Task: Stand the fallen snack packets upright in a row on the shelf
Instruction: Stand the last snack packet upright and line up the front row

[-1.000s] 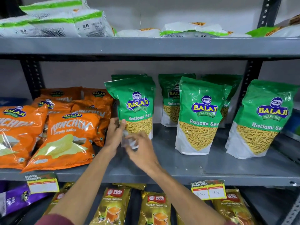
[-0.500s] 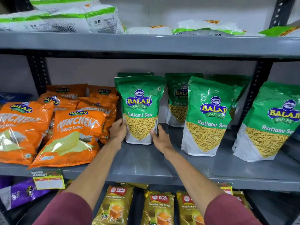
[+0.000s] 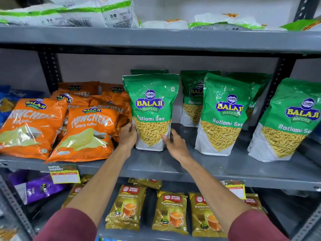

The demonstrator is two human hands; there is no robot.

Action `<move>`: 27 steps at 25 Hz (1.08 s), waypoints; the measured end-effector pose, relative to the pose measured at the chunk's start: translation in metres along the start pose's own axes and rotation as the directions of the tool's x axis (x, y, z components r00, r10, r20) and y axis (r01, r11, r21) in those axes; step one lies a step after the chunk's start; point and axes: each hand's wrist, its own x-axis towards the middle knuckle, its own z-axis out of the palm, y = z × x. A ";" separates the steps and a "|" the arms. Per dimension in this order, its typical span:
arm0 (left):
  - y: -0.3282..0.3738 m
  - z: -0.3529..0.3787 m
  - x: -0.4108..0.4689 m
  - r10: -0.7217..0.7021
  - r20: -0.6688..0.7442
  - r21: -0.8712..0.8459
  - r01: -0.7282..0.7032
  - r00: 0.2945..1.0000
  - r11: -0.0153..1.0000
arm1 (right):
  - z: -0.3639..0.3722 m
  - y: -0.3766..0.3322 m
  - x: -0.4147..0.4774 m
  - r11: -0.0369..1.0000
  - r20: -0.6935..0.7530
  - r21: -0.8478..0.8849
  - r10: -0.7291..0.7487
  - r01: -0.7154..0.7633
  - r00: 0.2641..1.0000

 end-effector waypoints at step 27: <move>0.066 0.177 -0.103 0.193 0.279 0.063 -0.218 0.941 0.974 | -0.162 0.086 -0.025 0.997 -0.599 0.062 0.075 -0.047 0.797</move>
